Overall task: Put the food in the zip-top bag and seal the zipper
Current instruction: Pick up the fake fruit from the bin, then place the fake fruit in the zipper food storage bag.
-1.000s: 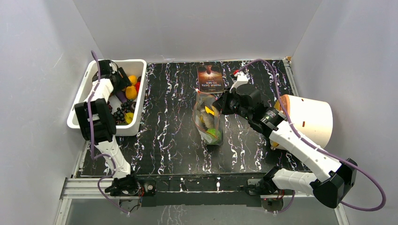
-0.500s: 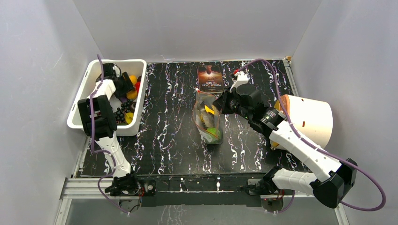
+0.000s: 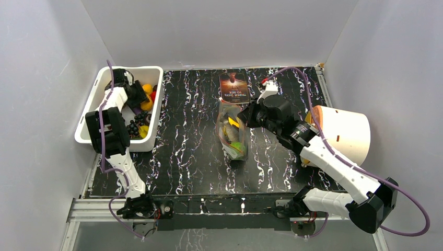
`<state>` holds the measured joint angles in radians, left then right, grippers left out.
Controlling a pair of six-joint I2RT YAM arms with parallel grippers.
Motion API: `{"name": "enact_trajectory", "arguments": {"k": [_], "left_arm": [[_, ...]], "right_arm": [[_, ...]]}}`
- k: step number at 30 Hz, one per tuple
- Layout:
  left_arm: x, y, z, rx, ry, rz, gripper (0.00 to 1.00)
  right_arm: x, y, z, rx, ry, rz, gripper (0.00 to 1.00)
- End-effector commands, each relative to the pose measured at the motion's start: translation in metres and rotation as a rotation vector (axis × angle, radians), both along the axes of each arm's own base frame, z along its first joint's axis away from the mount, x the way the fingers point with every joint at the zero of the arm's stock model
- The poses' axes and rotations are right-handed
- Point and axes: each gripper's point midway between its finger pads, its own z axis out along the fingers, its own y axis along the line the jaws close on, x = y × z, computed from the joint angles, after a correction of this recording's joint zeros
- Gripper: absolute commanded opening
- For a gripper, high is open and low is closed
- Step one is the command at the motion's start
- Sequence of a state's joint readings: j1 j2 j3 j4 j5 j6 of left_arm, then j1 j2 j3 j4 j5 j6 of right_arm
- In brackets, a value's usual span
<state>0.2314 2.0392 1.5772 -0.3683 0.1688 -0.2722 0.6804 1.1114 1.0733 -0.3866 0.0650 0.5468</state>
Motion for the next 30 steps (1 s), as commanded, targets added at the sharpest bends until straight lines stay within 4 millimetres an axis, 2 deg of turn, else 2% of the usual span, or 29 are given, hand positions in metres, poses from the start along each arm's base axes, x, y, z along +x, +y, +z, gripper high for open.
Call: {"name": "enact_trajectory", "arguments": {"k": [1,3,7,11,15,22,25,30], "left_arm": [[-0.014,0.000,0.060,0.043,-0.084,0.026,0.21],[-0.026,0.004,0.069,0.076,-0.091,0.051,0.21],[-0.046,0.002,0.103,0.088,-0.155,0.087,0.22],[-0.062,-0.021,0.133,0.003,-0.224,0.057,0.22],[-0.081,-0.059,0.163,-0.106,-0.318,-0.029,0.21],[-0.113,-0.122,0.189,-0.272,-0.399,-0.202,0.21],[-0.123,-0.136,0.199,-0.293,-0.419,-0.262,0.21],[-0.131,-0.141,0.222,-0.293,-0.462,-0.283,0.21]], "right_arm": [[0.011,-0.005,0.005,0.013,-0.047,-0.060,0.00],[0.016,-0.006,0.004,-0.002,-0.046,-0.080,0.00],[0.022,-0.003,0.021,0.002,-0.084,-0.078,0.00],[0.029,-0.006,0.030,-0.039,-0.126,-0.083,0.00],[0.032,-0.004,0.029,-0.064,-0.103,-0.082,0.00],[0.031,0.006,0.031,-0.010,-0.093,-0.057,0.00],[0.031,0.012,0.030,0.016,-0.072,-0.048,0.00],[0.033,0.024,0.025,0.025,-0.058,-0.005,0.00]]}}
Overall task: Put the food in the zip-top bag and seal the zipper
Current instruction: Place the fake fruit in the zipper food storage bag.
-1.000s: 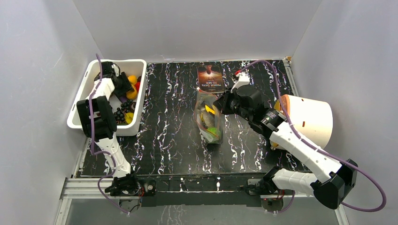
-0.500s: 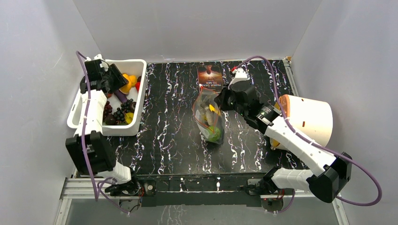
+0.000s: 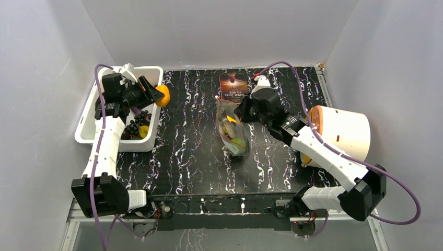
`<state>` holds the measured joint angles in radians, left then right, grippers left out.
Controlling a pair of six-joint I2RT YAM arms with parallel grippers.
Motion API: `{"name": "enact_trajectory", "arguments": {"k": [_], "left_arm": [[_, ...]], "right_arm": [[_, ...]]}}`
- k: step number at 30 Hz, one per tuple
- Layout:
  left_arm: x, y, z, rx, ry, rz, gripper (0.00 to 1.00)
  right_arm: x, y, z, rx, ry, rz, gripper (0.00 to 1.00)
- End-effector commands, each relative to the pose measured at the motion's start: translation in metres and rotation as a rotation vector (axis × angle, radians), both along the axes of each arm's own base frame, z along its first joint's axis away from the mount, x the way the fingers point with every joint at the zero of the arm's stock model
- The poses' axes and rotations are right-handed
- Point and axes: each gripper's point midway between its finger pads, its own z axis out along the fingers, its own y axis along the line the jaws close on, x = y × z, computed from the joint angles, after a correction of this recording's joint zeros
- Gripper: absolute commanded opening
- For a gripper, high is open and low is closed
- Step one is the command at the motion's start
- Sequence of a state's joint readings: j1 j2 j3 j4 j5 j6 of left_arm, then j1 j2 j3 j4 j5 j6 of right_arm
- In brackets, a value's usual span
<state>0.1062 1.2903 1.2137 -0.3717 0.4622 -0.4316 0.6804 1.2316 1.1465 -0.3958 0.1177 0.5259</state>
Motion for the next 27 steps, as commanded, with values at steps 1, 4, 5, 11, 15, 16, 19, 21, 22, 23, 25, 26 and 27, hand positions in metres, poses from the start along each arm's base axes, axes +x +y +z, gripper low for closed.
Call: {"name": "enact_trajectory", "arguments": {"k": [1,4,5,11,15,16,19,21,22,23,25,26,27], "left_arm": [[-0.013,-0.015,0.042,-0.043,-0.095,-0.065,0.21],[-0.015,-0.027,0.050,-0.087,-0.112,-0.110,0.20],[-0.016,-0.031,0.052,-0.103,-0.118,-0.126,0.20],[-0.025,-0.063,0.059,-0.184,-0.126,-0.243,0.20],[-0.033,-0.084,0.062,-0.224,-0.123,-0.323,0.20],[-0.036,-0.091,0.064,-0.236,-0.125,-0.346,0.20],[-0.045,-0.108,0.070,-0.279,-0.127,-0.403,0.20],[-0.052,-0.119,0.076,-0.312,-0.130,-0.437,0.20],[-0.054,-0.123,0.078,-0.323,-0.130,-0.447,0.20],[-0.056,-0.127,0.080,-0.330,-0.132,-0.450,0.20],[-0.061,-0.136,0.082,-0.334,-0.134,-0.452,0.20],[-0.064,-0.140,0.082,-0.336,-0.134,-0.451,0.20],[-0.066,-0.144,0.082,-0.341,-0.131,-0.452,0.20]], "right_arm": [[0.009,0.018,0.037,0.089,-0.077,0.041,0.00],[0.011,0.017,0.034,0.077,-0.073,0.029,0.00],[0.011,0.017,0.034,0.078,-0.073,0.028,0.00],[0.012,0.027,0.033,0.088,-0.066,0.069,0.00],[0.011,0.031,0.034,0.089,-0.074,0.095,0.00],[0.010,0.033,0.035,0.092,-0.076,0.107,0.00],[0.008,0.036,0.040,0.113,-0.082,0.125,0.00],[0.008,0.040,0.044,0.128,-0.084,0.137,0.00],[0.009,0.041,0.046,0.132,-0.087,0.141,0.00],[0.009,0.042,0.047,0.136,-0.086,0.145,0.00],[0.009,0.044,0.047,0.145,-0.082,0.150,0.00],[0.010,0.045,0.047,0.151,-0.079,0.148,0.00],[0.010,0.046,0.047,0.160,-0.073,0.143,0.00]]}}
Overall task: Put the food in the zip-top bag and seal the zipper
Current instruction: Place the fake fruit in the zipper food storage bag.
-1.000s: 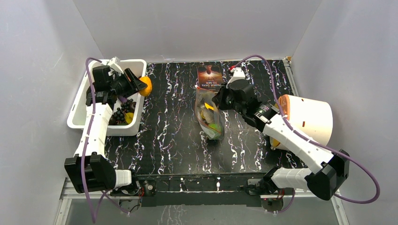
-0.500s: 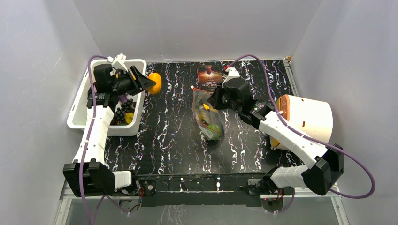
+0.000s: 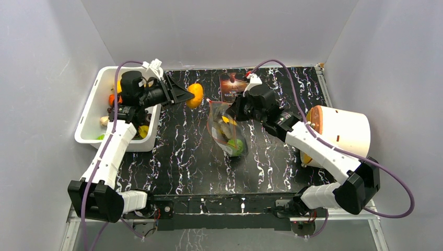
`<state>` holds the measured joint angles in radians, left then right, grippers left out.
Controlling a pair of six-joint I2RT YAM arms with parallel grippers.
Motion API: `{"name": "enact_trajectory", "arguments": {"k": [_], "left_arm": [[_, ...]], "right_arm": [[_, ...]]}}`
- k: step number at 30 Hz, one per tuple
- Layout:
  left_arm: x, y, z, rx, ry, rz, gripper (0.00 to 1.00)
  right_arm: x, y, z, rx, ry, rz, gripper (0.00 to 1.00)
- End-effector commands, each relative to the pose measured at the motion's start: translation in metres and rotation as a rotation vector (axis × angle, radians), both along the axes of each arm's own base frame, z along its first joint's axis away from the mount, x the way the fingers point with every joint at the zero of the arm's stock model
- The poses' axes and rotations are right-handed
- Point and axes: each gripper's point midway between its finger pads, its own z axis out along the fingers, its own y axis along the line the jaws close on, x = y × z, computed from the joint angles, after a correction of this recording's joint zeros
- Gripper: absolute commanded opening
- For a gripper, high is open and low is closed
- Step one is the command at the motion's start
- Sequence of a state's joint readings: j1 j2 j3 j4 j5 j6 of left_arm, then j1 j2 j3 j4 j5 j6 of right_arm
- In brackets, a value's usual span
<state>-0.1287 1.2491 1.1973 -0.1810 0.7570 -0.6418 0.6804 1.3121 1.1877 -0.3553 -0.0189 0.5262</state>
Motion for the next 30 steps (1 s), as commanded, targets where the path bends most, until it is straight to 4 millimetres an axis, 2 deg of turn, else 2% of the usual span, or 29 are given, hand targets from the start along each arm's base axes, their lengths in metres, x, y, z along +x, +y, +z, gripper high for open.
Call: {"name": "enact_trajectory", "arguments": {"k": [1,7,11,17,21,26,30], "left_arm": [[-0.022,-0.020,0.022,-0.061,-0.033,-0.036,0.20],[-0.030,-0.037,0.027,-0.132,0.000,-0.019,0.21],[-0.036,-0.049,0.022,-0.156,0.046,-0.034,0.20],[-0.048,-0.068,0.005,-0.160,0.102,-0.055,0.20],[-0.049,-0.074,-0.006,-0.127,0.131,-0.056,0.20],[-0.049,-0.077,-0.022,-0.073,0.155,-0.048,0.20],[-0.047,-0.074,-0.036,0.001,0.163,-0.016,0.20]], "right_arm": [[0.010,0.015,0.050,0.132,-0.092,0.004,0.00],[0.013,0.018,0.046,0.173,-0.043,-0.031,0.00],[0.017,0.018,0.046,0.196,-0.035,-0.063,0.00],[0.025,0.013,0.059,0.237,-0.058,-0.122,0.00],[0.026,0.012,0.071,0.270,-0.079,-0.138,0.00],[0.020,0.012,0.084,0.322,-0.104,-0.117,0.00],[0.011,0.010,0.079,0.336,-0.095,-0.101,0.00]]}}
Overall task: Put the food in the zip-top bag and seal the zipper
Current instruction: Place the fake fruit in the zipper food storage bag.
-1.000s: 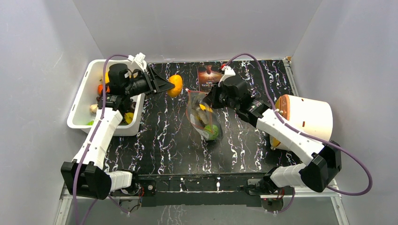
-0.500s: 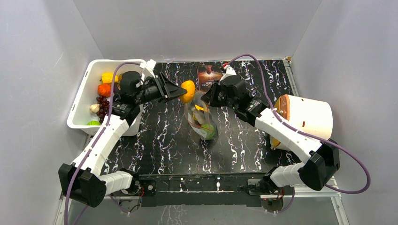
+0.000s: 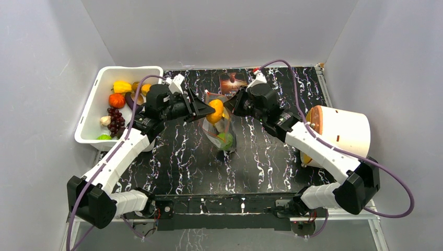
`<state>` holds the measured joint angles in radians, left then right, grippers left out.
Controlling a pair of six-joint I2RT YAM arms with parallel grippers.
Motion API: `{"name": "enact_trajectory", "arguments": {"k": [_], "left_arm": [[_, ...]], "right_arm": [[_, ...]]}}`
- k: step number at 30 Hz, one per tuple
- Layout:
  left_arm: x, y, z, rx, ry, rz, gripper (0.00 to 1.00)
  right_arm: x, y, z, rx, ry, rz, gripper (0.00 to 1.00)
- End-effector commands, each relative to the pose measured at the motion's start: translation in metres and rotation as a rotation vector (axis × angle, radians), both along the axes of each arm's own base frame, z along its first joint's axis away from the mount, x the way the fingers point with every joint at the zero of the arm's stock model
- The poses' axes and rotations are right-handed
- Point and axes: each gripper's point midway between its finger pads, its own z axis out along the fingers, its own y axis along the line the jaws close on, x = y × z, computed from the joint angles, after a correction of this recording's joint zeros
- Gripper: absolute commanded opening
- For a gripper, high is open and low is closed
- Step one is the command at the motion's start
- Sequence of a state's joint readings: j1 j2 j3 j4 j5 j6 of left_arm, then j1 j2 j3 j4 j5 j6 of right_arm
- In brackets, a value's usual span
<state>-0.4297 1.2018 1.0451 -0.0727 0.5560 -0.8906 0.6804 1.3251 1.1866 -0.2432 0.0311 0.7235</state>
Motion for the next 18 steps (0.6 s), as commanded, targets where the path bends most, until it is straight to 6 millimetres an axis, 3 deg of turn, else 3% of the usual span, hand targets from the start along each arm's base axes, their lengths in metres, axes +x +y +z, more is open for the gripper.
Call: {"name": "enact_trajectory", "arguments": {"k": [1,7,9,13,18], "left_arm": [[0.001,0.004,-0.006,0.085,-0.017,0.025,0.20],[0.003,0.000,-0.012,0.106,0.003,0.014,0.26],[0.002,-0.003,-0.009,0.097,-0.001,0.001,0.42],[-0.003,-0.001,0.004,0.108,-0.046,-0.020,0.67],[-0.010,0.000,0.012,0.099,-0.094,-0.051,0.77]], "right_arm": [[-0.006,-0.001,0.054,0.142,-0.128,0.005,0.00],[-0.010,0.000,0.052,0.145,-0.121,0.021,0.00],[-0.010,0.000,0.049,0.127,-0.113,0.024,0.00],[-0.008,-0.010,0.039,0.052,-0.122,-0.004,0.00],[-0.008,-0.028,0.029,-0.073,-0.130,-0.027,0.00]]}}
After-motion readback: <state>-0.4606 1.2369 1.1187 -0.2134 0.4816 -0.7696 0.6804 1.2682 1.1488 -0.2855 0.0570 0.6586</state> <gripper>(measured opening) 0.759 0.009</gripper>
